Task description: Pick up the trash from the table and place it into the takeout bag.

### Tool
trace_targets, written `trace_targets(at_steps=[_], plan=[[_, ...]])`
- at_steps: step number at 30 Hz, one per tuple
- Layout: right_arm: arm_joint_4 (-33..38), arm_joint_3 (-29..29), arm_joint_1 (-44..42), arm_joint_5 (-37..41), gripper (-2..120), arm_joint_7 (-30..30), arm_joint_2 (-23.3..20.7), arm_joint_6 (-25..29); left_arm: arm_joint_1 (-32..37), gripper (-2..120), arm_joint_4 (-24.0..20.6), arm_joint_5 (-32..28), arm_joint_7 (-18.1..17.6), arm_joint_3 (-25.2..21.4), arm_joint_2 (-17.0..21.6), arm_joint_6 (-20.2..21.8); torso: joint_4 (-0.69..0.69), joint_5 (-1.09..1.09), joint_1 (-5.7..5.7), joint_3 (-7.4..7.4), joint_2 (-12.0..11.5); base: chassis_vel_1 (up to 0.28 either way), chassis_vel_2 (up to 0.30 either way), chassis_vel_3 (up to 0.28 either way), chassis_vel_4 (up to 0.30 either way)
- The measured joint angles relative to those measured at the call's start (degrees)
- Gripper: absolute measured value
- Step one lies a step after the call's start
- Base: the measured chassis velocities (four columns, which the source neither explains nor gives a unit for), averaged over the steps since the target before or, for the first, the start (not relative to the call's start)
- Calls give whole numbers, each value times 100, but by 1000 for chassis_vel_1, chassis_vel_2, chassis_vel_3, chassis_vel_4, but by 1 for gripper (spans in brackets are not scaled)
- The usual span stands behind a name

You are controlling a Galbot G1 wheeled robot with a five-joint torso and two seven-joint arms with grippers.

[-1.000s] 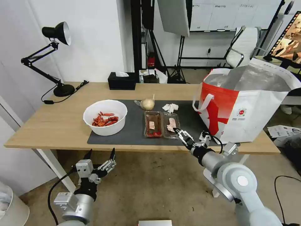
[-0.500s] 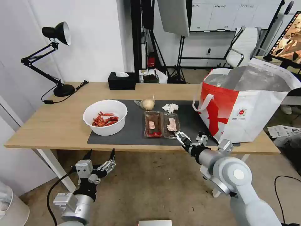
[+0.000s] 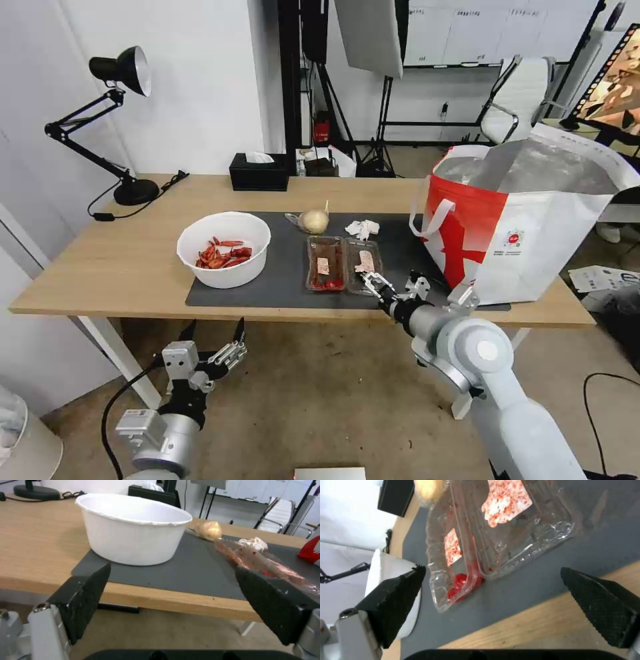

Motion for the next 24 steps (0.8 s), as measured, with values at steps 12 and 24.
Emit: trace_targets(at_steps=[12,24], plan=[[-452,-167,384,11,100,47,212,19,-55,100,78,-5,-5,-26,0,12,-1,-1,0,-1,1,0,0,0,0],[-593,-172,440,-10,100,5,406,38,-83,100,123,-26,-9,-45,19,13,-3,-2,-1,-2,2,0,0,0,0]])
